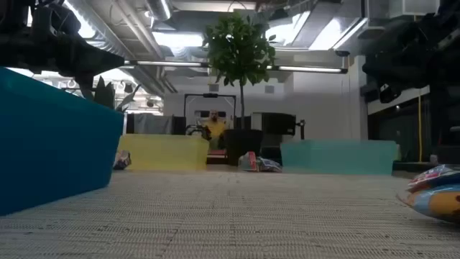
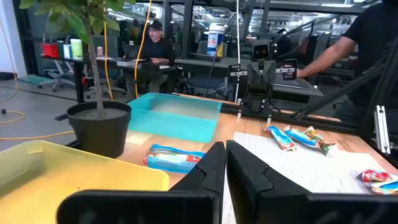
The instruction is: Pick and place Granola Bars by type
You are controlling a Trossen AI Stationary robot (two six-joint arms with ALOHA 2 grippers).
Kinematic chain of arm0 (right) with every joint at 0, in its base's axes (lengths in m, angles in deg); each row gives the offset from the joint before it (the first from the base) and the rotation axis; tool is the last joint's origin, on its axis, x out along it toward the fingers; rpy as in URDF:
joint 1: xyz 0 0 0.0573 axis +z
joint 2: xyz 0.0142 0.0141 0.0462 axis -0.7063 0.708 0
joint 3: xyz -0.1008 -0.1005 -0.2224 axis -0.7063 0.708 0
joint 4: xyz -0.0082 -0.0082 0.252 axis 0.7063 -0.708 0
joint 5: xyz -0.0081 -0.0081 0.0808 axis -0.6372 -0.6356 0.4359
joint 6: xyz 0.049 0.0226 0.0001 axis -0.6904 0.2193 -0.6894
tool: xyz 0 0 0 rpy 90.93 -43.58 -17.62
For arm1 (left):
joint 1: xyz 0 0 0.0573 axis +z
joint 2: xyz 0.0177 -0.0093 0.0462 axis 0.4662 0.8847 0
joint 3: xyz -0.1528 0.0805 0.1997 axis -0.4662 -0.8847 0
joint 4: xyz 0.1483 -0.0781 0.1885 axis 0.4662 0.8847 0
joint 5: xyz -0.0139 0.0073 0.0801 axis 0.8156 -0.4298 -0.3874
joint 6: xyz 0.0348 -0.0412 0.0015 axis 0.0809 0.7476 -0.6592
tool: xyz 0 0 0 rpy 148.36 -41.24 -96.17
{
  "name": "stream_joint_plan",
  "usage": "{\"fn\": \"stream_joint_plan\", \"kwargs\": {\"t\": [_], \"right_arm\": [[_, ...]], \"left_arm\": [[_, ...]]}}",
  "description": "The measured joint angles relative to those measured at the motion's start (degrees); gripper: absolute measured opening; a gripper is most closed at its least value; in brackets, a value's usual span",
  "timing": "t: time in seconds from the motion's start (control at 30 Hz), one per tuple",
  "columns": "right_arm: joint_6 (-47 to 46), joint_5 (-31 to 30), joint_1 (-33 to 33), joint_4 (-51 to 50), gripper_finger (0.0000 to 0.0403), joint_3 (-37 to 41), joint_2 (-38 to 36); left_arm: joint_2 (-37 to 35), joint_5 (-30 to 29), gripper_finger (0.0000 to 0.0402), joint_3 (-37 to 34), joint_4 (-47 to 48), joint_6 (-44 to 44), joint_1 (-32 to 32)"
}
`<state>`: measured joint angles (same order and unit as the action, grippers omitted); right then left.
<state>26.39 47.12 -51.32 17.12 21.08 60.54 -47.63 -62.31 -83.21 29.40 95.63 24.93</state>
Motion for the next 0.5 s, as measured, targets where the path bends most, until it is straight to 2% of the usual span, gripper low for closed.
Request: {"fn": "stream_joint_plan", "kwargs": {"t": [0.5], "right_arm": [[0.0,0.0,0.0,0.0,0.0023,0.0,0.0]], "left_arm": [[0.0,0.0,0.001,0.0,0.0,0.0,0.0]]}}
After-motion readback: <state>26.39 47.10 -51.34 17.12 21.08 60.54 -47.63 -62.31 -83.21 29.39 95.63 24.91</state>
